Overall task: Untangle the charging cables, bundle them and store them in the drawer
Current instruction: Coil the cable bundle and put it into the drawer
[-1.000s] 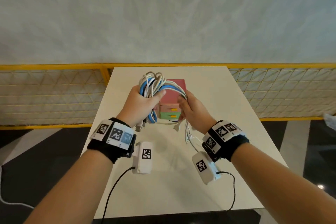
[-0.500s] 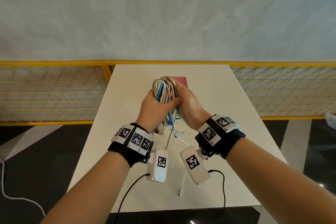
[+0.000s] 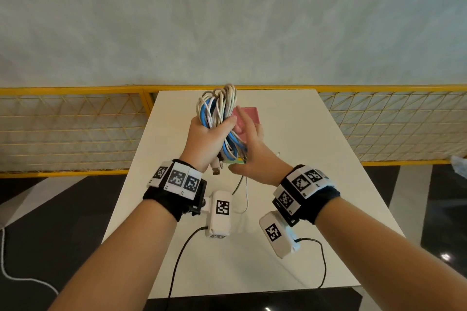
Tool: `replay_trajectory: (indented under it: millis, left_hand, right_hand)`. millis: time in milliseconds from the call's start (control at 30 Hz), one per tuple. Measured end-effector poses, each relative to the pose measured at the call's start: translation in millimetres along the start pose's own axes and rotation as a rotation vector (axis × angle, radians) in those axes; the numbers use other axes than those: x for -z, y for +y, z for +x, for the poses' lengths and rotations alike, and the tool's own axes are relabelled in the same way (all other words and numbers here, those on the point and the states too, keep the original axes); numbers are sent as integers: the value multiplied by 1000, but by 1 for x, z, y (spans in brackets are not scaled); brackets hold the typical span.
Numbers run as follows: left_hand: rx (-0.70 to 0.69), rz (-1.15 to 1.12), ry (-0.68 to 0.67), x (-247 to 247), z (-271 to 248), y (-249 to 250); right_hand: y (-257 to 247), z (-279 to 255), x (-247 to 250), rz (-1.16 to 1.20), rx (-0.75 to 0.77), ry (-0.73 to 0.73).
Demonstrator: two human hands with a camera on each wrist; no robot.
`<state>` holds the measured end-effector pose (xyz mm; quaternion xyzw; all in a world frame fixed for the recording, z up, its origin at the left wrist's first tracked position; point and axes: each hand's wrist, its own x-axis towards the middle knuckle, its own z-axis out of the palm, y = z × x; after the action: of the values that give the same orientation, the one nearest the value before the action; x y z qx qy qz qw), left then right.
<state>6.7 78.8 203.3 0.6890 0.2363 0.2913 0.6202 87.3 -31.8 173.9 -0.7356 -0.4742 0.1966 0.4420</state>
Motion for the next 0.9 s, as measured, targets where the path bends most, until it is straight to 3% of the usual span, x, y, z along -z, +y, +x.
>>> replay_trajectory:
  millis: [200,300,433,567,700,900]
  left_hand:
    - [8,-232,-74,-2,-2,0]
    - [12,-294,-151,-1,-6,-4]
    - [-10,-319,-303,5,-5,-8]
    - [5,-313,-470,12,-2,-11]
    - [77,-141,-507,12,-6,-12]
    - [129,208,-398,2,-6,-12]
  right_hand:
    - [30,1,-10,-40,27,94]
    - [31,-7,-5,-49,86,42]
    - [33,-13,5,-154,14,-68]
    - [32,-13,17,-460,49,-116]
    - [27,-7,24,-695,74,-79]
    - [20,2,21,-951,-59,-84]
